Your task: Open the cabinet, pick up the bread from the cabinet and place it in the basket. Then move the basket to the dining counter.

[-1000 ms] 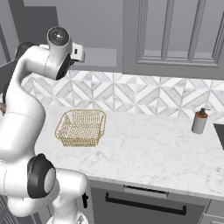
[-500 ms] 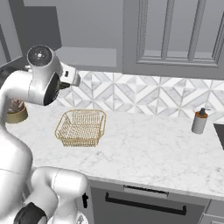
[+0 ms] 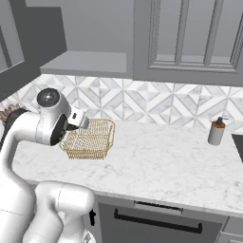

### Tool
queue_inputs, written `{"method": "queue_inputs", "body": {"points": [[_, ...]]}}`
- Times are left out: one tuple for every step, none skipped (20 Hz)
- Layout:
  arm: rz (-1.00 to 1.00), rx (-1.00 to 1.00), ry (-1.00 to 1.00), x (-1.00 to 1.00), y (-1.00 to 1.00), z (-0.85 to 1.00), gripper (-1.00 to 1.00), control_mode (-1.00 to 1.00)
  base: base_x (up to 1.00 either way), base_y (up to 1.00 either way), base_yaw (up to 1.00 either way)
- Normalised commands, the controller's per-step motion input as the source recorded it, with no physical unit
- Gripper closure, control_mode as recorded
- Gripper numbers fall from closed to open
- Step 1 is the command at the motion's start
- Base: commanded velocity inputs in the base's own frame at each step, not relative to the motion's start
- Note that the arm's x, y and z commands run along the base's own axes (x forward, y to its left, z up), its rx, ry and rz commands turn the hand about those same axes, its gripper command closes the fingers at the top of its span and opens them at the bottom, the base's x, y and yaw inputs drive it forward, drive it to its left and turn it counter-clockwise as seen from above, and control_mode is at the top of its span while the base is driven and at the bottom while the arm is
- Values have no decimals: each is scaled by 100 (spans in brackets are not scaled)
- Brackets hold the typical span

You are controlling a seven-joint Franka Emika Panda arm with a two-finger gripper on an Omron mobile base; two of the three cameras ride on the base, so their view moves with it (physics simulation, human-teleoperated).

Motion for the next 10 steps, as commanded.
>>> {"method": "queue_inputs", "body": {"points": [[-3,1,30,100,2,-100,100,-100,0,0,0],[-3,0,29,100,4,-100,100,-100,0,0,0],[-2,0,23,76,10,-100,100,-100,0,0,0],[-2,0,17,49,9,-100,100,-100,0,0,0],[-4,4,10,9,32,-100,100,-100,0,0,0],[-5,5,0,21,11,-100,100,-100,0,0,0],[-5,7,0,43,0,-100,100,-100,0,0,0],[-7,5,0,79,0,-81,100,-100,0,0,0],[-5,3,0,100,0,-59,100,-100,0,0,0],[-3,4,0,84,0,-71,100,-100,0,0,0]]}}
